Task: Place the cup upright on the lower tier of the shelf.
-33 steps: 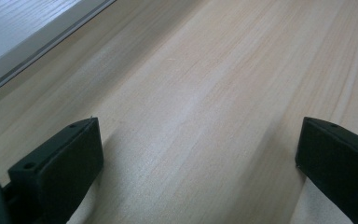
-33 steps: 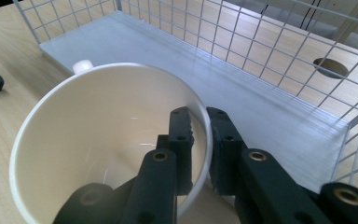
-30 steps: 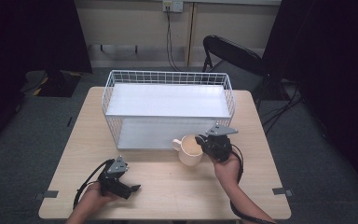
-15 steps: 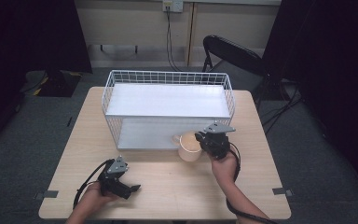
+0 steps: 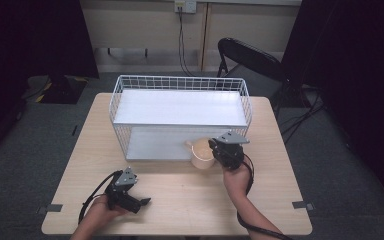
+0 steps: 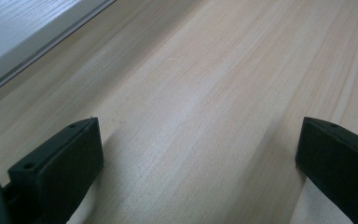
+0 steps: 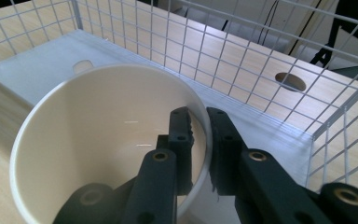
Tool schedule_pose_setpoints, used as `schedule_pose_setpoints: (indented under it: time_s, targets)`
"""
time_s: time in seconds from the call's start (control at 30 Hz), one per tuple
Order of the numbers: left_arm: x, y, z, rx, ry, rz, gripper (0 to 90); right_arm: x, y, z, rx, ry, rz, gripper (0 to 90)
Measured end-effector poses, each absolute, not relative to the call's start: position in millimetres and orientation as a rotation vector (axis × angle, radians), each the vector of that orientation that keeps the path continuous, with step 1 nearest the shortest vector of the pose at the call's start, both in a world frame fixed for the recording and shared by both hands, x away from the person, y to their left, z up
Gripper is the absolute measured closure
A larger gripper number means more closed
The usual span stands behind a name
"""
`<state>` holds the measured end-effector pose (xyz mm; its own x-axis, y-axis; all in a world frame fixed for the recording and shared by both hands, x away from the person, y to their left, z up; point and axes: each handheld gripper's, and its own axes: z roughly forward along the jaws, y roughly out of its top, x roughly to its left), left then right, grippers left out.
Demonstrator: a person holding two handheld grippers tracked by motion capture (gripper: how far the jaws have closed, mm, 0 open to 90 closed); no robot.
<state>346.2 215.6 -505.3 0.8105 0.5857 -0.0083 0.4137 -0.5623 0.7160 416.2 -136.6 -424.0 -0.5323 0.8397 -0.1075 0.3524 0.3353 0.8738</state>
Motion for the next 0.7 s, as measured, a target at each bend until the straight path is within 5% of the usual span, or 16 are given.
schedule_pose_setpoints:
  time_s: [0.7]
  targets:
    - [346,216,-505,2.248,0.731,0.297,0.2,426,-134,-434,1.117,1.987,1.094,81.3]
